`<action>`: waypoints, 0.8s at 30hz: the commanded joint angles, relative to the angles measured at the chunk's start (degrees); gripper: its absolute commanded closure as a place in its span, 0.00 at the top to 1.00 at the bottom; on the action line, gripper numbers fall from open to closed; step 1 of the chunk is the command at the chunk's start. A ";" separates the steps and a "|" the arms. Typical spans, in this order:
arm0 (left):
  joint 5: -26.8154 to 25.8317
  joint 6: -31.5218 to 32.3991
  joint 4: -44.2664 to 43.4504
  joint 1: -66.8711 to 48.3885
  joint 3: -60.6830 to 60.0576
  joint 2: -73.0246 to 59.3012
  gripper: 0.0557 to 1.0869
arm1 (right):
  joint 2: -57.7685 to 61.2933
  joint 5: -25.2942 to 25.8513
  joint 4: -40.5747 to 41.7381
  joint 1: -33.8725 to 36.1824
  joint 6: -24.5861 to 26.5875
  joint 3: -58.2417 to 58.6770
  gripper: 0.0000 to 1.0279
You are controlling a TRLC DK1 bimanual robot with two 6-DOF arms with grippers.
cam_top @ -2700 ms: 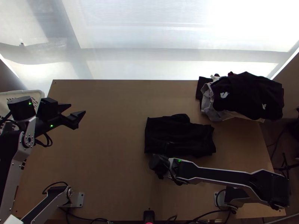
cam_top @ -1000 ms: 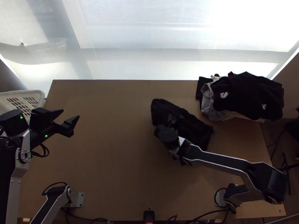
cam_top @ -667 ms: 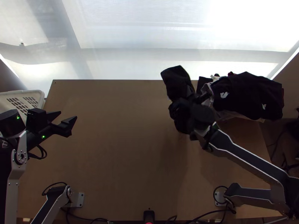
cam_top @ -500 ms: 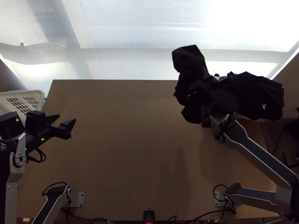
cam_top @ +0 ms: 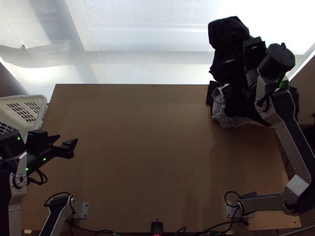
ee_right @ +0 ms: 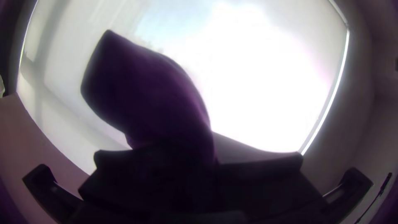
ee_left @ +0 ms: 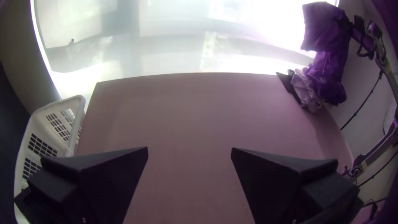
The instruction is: Fold the t-shirt
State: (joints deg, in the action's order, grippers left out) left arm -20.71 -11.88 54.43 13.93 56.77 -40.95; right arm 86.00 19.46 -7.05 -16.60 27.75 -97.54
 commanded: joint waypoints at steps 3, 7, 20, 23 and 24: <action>1.37 -0.86 1.55 0.92 -2.37 2.80 0.95 | 7.78 -7.33 -12.81 6.84 -13.07 -15.23 0.03; 1.37 -0.86 1.82 1.01 -2.63 3.42 0.95 | 8.49 -8.21 -13.25 8.34 -15.18 -15.05 0.03; 2.96 -2.53 2.78 1.10 -3.42 4.12 0.95 | 11.12 -10.24 -7.63 14.84 -22.56 -8.02 0.03; 3.04 -2.89 2.78 1.10 -3.25 4.12 0.95 | 11.56 -10.24 -6.49 14.32 -22.56 -9.95 0.03; 3.04 -2.89 2.78 1.10 -3.25 4.12 0.95 | 12.09 -10.24 -6.22 14.23 -22.56 -10.83 0.03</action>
State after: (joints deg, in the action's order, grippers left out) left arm -18.31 -14.00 56.99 14.98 53.52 -36.97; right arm 96.49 9.61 -15.88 -3.14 6.28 -107.04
